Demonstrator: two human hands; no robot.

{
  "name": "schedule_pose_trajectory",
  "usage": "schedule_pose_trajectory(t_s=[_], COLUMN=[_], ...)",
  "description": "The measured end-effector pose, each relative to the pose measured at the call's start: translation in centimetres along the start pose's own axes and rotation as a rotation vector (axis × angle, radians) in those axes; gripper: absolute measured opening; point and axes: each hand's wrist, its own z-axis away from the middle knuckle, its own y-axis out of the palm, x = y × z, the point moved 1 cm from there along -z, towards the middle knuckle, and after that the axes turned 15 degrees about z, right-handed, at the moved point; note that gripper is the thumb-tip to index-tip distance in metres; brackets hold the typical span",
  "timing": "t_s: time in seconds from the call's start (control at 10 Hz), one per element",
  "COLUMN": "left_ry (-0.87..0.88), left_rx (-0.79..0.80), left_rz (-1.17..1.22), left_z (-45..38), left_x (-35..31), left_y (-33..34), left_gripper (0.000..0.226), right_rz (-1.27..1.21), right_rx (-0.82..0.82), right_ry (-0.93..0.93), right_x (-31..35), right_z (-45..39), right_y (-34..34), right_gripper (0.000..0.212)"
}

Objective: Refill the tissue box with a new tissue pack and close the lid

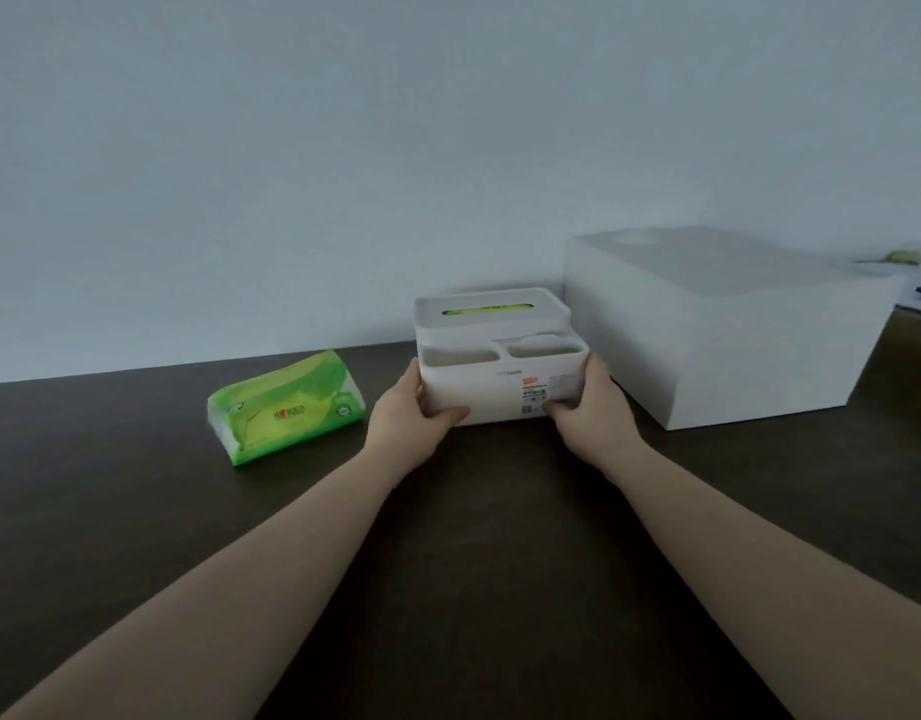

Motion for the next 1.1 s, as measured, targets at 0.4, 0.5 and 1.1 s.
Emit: schedule_pose_trajectory(t_s=[0.4,0.5,1.1], left_ry=[-0.019,-0.038,-0.21], left_rx=[-0.049,-0.048,-0.224], left_rz=[-0.03,-0.034,-0.103], left_z=[-7.9,-8.7,-3.1], left_x=[1.2,1.4,0.4], left_y=[6.2,6.5,3.4], left_gripper=[0.06,0.075,0.035], right_rz=[0.189,0.258,-0.456], right_rx=[-0.255,-0.241,-0.033], right_ry=[0.177,0.122,0.01], right_x=[-1.2,-1.5,2.0], right_z=[-6.6,-7.1,-3.5], right_y=[0.9,1.2,-6.6], right_gripper=[0.033,0.022,0.014])
